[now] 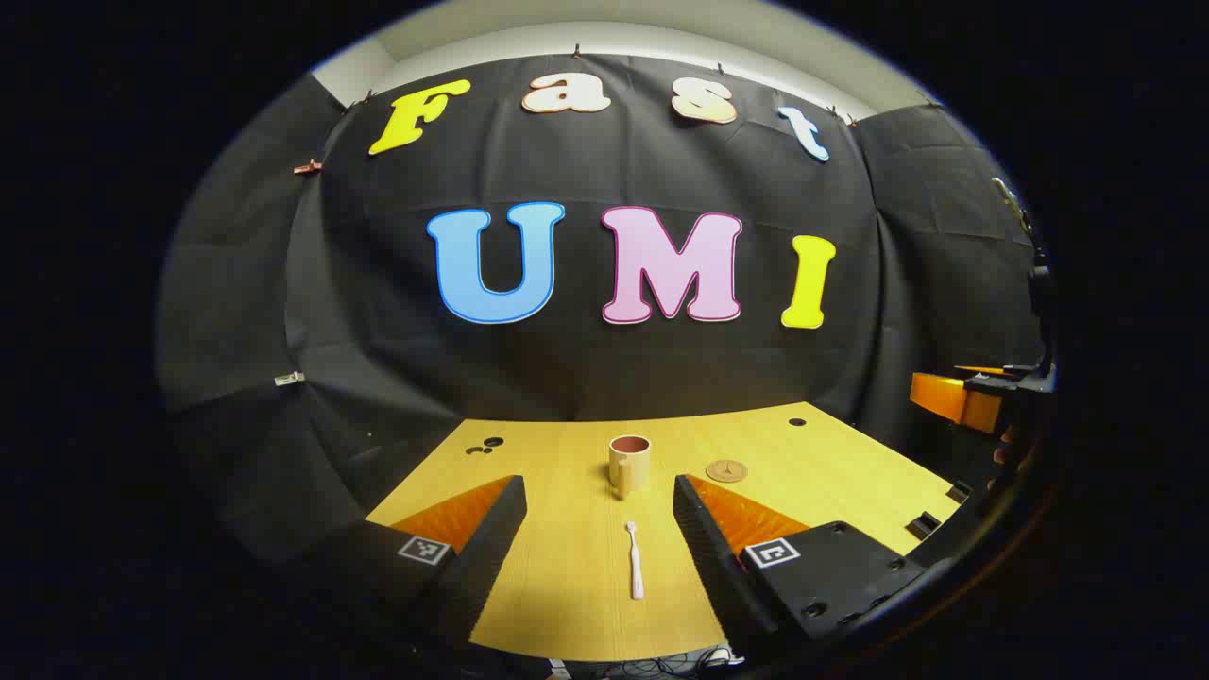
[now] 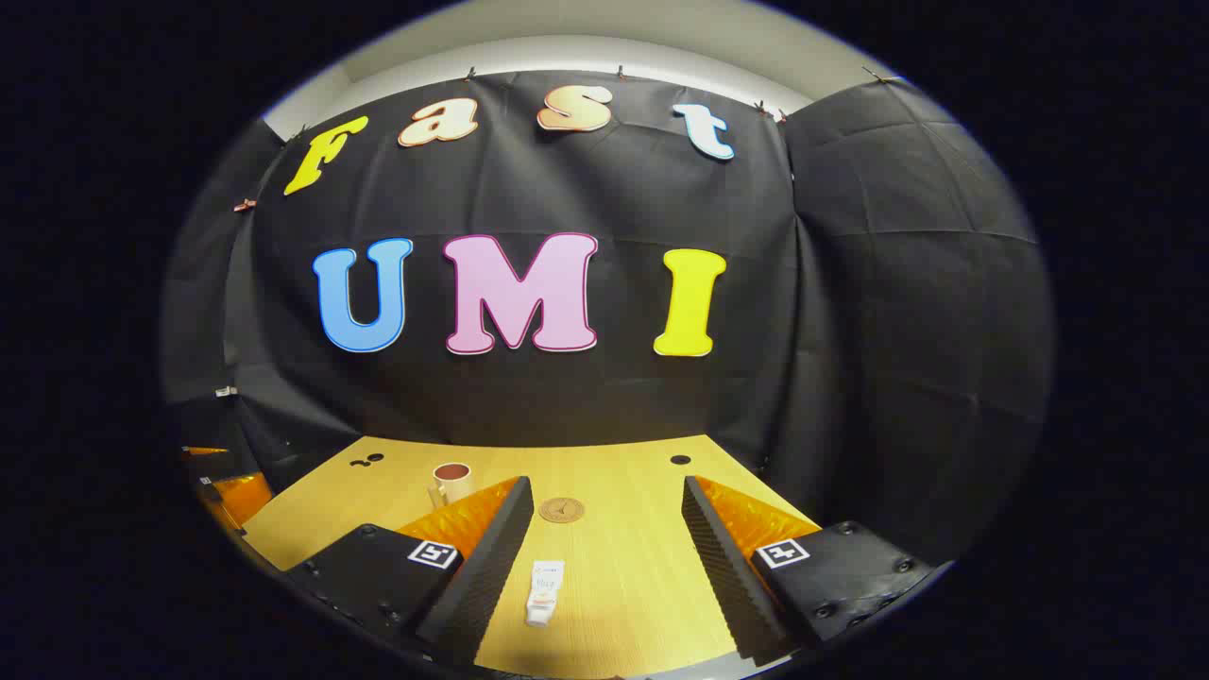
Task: Put the toothbrush and toothpaste on the desktop into the cup, then pick up the cup and place it on the coaster on the desktop.
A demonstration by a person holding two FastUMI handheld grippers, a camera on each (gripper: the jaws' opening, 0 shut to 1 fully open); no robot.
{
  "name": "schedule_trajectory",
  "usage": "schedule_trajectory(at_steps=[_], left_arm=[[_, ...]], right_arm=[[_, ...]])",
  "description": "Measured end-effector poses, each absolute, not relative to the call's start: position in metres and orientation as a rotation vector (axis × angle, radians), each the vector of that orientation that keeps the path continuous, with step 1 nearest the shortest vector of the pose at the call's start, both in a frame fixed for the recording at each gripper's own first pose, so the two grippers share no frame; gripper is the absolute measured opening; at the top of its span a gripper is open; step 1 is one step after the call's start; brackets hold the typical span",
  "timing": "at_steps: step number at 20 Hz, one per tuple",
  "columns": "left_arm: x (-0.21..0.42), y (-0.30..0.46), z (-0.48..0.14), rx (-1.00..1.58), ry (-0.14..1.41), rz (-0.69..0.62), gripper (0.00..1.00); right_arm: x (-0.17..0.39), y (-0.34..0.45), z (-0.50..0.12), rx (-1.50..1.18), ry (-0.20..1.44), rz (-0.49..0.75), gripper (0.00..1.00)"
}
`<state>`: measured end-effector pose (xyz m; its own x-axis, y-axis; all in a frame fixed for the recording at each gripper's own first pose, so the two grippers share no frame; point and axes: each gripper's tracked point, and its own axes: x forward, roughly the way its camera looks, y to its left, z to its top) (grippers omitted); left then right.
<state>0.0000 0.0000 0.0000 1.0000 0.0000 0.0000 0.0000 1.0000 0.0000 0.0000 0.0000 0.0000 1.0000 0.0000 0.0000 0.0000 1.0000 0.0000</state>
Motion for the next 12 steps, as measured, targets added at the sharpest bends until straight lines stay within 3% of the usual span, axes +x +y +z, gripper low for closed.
schedule_trajectory(at_steps=[6, 12], left_arm=[[0.025, -0.020, 0.017, 0.016, -0.051, -0.035, 0.97], [0.038, -0.020, 0.013, 0.004, -0.028, -0.032, 0.99]], right_arm=[[0.028, 0.009, -0.009, -0.019, 0.017, 0.063, 0.97], [0.045, 0.002, -0.026, 0.007, 0.081, 0.049, 0.97]])
